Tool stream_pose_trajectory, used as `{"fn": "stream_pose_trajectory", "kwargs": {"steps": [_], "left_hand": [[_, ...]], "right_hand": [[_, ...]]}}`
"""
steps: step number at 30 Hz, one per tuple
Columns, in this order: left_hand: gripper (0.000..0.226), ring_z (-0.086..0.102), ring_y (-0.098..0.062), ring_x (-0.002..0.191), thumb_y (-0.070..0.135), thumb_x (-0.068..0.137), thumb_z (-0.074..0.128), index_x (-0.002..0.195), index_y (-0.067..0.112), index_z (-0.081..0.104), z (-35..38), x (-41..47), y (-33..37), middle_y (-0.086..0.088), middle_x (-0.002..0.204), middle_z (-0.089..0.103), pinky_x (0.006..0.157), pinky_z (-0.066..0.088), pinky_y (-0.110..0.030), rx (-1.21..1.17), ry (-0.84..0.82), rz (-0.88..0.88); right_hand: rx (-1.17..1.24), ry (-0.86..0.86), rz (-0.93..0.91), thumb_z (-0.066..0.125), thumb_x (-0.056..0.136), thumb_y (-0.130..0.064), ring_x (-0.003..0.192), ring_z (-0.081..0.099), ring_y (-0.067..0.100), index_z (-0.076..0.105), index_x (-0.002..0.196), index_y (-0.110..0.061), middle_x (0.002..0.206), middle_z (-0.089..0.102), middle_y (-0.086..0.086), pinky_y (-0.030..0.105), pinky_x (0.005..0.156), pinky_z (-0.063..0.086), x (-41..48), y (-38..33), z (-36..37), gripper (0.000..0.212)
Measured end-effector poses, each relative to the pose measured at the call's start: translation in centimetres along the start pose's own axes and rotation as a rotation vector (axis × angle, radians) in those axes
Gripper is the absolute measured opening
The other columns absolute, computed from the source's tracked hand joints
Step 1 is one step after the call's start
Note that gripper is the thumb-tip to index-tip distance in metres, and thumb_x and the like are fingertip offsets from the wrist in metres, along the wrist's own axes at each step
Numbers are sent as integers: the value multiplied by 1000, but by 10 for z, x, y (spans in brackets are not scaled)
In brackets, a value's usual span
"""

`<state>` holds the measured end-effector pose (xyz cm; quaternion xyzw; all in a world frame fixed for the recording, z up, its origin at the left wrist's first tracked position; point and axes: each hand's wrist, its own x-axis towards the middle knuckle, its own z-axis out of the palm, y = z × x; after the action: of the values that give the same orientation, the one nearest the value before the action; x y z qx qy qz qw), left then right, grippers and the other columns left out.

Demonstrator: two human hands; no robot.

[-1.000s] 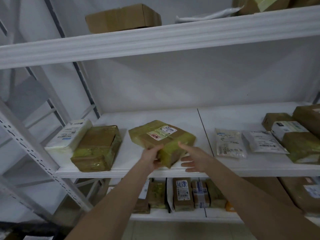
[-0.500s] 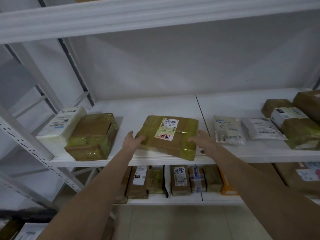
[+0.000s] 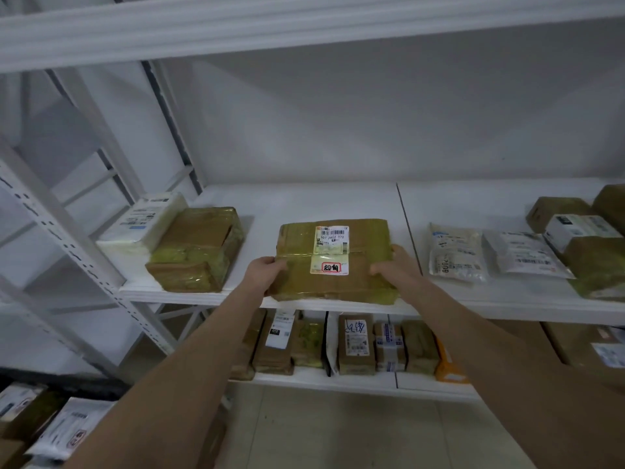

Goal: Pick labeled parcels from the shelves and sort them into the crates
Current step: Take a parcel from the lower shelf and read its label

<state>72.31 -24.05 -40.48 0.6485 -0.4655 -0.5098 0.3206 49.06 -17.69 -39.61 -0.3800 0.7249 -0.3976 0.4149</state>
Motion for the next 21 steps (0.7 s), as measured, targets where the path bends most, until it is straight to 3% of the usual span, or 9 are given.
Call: {"fn": "stream_pose_trajectory", "kwargs": {"steps": [2,9,12,16,21], "left_hand": [[35,56,-29,105,14,88,61,122,12,58,-4,-8,-5,-12,116,60,77,52,-35,-17,37,-4],[61,53,-30,112,23,83,71,138,14,47,-28,-54,-33,-11,129,56,95,49,-47,-55,215,-19],[57,52,-29,113,23,85,68,137,16,47,-45,-80,-57,-9,127,55,96,47,-46,-63,287,-65],[52,54,-26,107,24,87,66,135,15,48,-77,-118,-100,-6,124,56,93,48,-42,-62,402,-139],[49,54,-23,98,20,90,62,136,14,47,-124,-167,-158,-5,111,56,89,49,-39,-97,534,-231]], "right_hand": [[5,0,-38,67,78,0,94,53,17,41,134,-14,105,55,1,32,77,47,-5,-1,0,63],[-10,-53,-116,73,75,-5,95,55,17,42,136,-15,115,59,3,34,87,51,-22,7,23,69],[-67,-95,-148,76,76,-14,95,56,18,41,137,-18,115,59,2,31,81,49,-33,9,48,70],[-283,-154,-181,78,74,-34,108,58,28,38,137,-25,124,58,5,41,90,50,-54,19,98,75],[-387,-302,-259,79,74,-35,115,56,27,42,134,-28,127,59,2,44,93,49,-93,36,172,71]]}}
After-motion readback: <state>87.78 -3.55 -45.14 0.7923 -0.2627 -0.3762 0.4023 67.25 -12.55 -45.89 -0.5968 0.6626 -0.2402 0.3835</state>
